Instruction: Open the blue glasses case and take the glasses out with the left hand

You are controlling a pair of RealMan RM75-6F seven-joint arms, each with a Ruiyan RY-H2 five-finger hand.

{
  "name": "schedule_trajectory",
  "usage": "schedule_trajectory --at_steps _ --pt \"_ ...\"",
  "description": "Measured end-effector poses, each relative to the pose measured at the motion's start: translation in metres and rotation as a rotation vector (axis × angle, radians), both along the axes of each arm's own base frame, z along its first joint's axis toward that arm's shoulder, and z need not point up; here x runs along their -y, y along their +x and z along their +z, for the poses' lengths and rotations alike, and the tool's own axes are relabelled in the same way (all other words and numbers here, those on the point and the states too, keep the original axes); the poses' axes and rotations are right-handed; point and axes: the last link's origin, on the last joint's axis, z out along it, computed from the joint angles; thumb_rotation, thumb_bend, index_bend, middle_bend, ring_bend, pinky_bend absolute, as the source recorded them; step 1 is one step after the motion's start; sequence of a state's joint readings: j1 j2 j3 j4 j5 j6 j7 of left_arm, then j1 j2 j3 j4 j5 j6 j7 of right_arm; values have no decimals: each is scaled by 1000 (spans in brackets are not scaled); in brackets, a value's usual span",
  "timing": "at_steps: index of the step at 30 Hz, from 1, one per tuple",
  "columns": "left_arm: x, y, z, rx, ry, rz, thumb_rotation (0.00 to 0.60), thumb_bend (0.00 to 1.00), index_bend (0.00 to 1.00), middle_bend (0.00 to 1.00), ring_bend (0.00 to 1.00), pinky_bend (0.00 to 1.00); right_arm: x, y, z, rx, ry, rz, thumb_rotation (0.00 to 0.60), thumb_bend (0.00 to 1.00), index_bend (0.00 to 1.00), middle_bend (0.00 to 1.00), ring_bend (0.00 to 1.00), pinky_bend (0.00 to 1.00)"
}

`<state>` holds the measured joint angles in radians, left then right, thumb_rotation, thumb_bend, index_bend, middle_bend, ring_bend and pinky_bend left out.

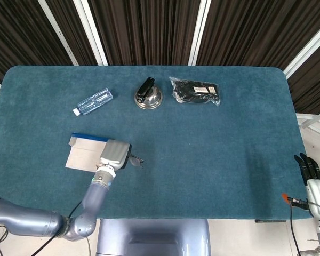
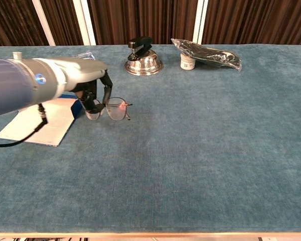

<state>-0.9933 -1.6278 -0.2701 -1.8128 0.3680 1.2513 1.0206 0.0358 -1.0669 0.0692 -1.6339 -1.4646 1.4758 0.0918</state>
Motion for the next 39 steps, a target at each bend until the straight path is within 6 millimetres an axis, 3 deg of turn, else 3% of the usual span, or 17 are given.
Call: schedule_trajectory --at_steps 8,21,32,39 --pt "-12 16 -18 -35 11 27 600 455 577 1000 1000 1000 0 0 0 6 2 -5 600 193 0 0 0 214" --pt "-23 19 -50 -67 9 93 600 428 535 1000 1000 1000 0 0 0 14 2 -6 600 193 0 0 0 214" --pt "-29 15 -42 -29 77 34 600 208 377 1000 1000 1000 0 0 0 13 -2 -3 600 192 0 0 0 214" --pt "-29 2 -16 47 114 34 600 195 357 996 1000 1000 0 0 0 8 -3 -4 600 193 0 0 0 214"
